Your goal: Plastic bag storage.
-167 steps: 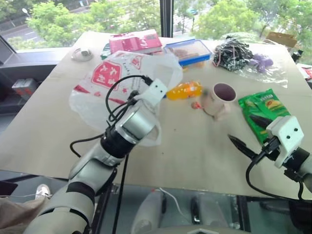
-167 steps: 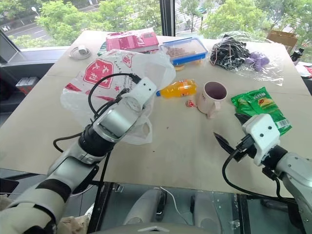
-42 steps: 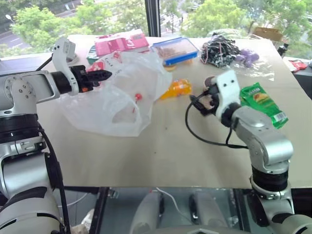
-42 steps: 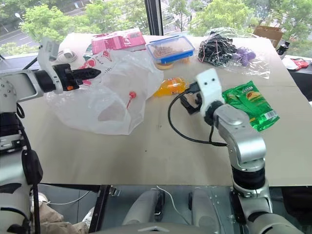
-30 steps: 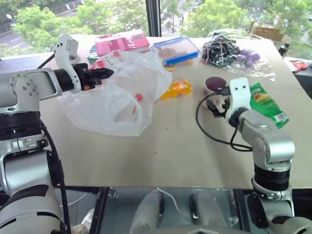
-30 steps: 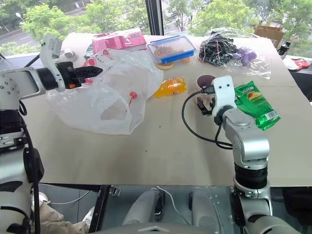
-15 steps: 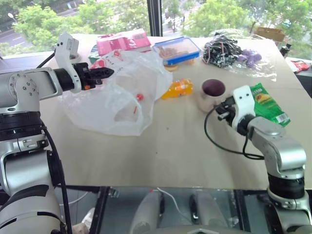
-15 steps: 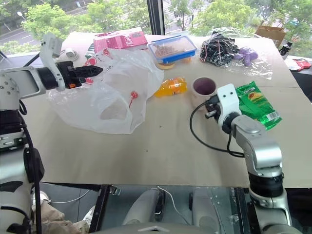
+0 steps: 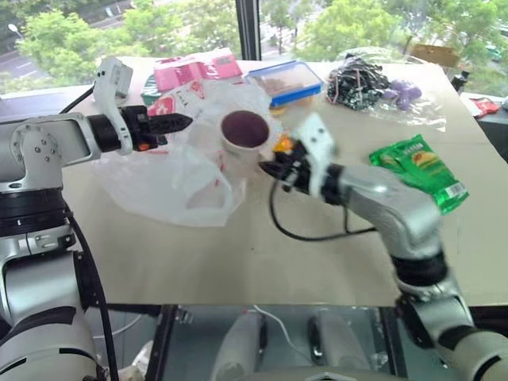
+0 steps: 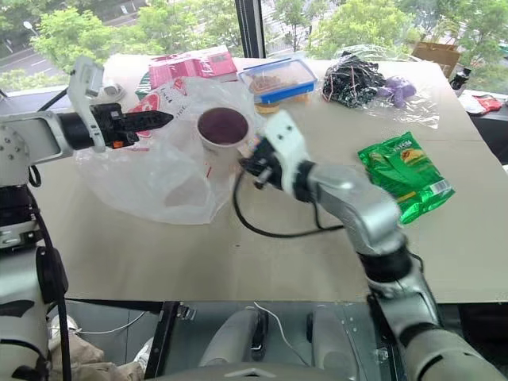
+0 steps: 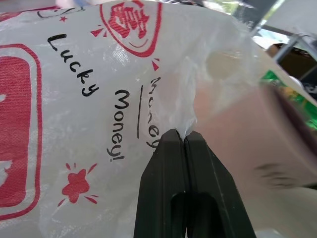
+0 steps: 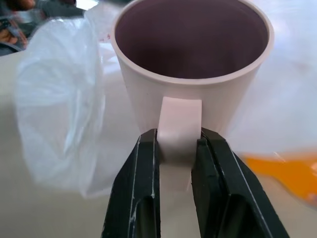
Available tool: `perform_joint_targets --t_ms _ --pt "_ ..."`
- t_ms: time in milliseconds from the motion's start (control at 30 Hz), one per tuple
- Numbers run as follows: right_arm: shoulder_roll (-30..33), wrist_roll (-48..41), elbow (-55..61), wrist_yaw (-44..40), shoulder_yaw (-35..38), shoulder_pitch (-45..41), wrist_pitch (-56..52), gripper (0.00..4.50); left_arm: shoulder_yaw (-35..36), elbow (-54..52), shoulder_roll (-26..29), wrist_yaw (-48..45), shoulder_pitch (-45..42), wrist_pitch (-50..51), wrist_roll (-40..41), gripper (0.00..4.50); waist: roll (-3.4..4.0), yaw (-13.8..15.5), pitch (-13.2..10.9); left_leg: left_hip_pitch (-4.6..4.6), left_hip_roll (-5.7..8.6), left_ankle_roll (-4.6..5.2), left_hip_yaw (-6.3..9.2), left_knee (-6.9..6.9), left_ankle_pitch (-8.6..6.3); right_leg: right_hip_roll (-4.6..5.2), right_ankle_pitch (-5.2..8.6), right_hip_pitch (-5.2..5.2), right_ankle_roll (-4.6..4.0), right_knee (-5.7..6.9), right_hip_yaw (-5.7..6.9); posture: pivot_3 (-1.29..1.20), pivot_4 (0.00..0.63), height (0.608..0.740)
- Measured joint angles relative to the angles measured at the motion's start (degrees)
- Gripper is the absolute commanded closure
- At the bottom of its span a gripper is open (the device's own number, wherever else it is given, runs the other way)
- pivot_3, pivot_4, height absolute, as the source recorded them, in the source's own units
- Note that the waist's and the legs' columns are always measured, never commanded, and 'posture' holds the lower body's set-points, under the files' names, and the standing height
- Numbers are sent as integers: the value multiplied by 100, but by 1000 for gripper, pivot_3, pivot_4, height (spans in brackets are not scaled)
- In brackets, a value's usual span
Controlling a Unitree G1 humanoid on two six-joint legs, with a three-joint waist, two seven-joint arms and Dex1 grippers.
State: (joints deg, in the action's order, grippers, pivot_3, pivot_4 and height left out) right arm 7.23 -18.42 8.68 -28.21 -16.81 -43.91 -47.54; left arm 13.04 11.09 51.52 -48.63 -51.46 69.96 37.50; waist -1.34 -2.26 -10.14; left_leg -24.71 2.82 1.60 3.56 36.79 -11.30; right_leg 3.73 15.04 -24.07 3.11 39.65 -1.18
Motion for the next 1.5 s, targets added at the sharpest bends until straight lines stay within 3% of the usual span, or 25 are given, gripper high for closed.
perform_joint_targets --t_ms 200,267,367,433,500,600,733,867,967,1100,1333,1500 --pt "-1094 620 -2715 -202 -397 -1085 1542 4127 210 -310 90 -34 123 198 302 4500 -2 -45 -2 2 4 -2 -3 -6 1 -11 -1 -4 0 1 -6 0 150 732" --pt "-1553 751 -3842 -260 -444 -1651 2104 3089 276 -341 104 0 148 226 332 4500 -2 -68 -2 6 -1 -6 -1 -17 3 -14 0 -9 0 4 -5 0 150 732" --pt "-1609 1057 -4929 -331 -467 -2166 2770 1714 411 -355 119 85 229 251 391 4500 -4 -20 -1 2 3 -11 4 -20 6 -12 0 -16 -1 -1 0 0 150 732" --pt "-1599 1288 -5138 -306 -496 -2172 3046 657 467 -311 123 260 219 232 349 4500 -4 -7 -1 0 11 -11 4 -20 5 -5 0 -15 0 -3 -1 0 150 732" --pt "-1548 1377 -4866 -289 -478 -2092 3108 15 477 -177 106 475 202 192 240 4500 -5 -14 -1 -1 11 -11 5 -20 5 -6 -1 -17 0 -2 -2 0 150 732" --pt "-1193 1113 -3301 -605 -304 -1629 2731 15 439 204 24 825 112 23 -10 4500 -5 -7 0 -6 8 -12 9 -21 6 -6 0 -17 0 1 1 0 150 732" --pt "-37 299 -764 -1150 270 -1008 1622 15 439 848 -37 1224 -43 -340 -409 4500 -9 41 2 -11 16 -9 16 -13 5 2 -1 -15 0 -3 11 0 150 732" --pt "1071 362 133 -1047 785 -640 1275 15 407 1349 -39 1400 -276 -723 -730 4500 -13 31 4 -2 10 14 13 -13 -9 15 -1 -9 0 4 10 0 150 732" --pt "1367 767 -256 -814 802 -537 1301 15 408 1585 -41 1470 -436 -874 -826 4500 -12 -25 4 2 1 14 -5 -15 -9 9 0 -17 0 15 -4 0 150 732" --pt "1687 2089 -2224 -600 -66 -887 2767 15 340 1656 -81 1421 -522 -903 -875 4500 -12 -60 3 0 3 11 -19 -16 -6 -1 -1 -20 0 13 -15 0 150 732" --pt "1195 3301 -4954 -897 -1158 -2080 5189 15 239 1535 -81 1337 -673 -786 -868 4500 -14 -106 0 -5 7 -10 -17 -16 6 -6 -1 -21 0 7 -15 0 150 732" --pt "881 3821 -6485 -888 -1382 -2872 6073 15 256 1160 -97 1340 -625 -629 -793 4500 -14 -114 0 -5 7 -10 -10 -17 6 -7 -1 -19 0 6 -10 0 150 732"
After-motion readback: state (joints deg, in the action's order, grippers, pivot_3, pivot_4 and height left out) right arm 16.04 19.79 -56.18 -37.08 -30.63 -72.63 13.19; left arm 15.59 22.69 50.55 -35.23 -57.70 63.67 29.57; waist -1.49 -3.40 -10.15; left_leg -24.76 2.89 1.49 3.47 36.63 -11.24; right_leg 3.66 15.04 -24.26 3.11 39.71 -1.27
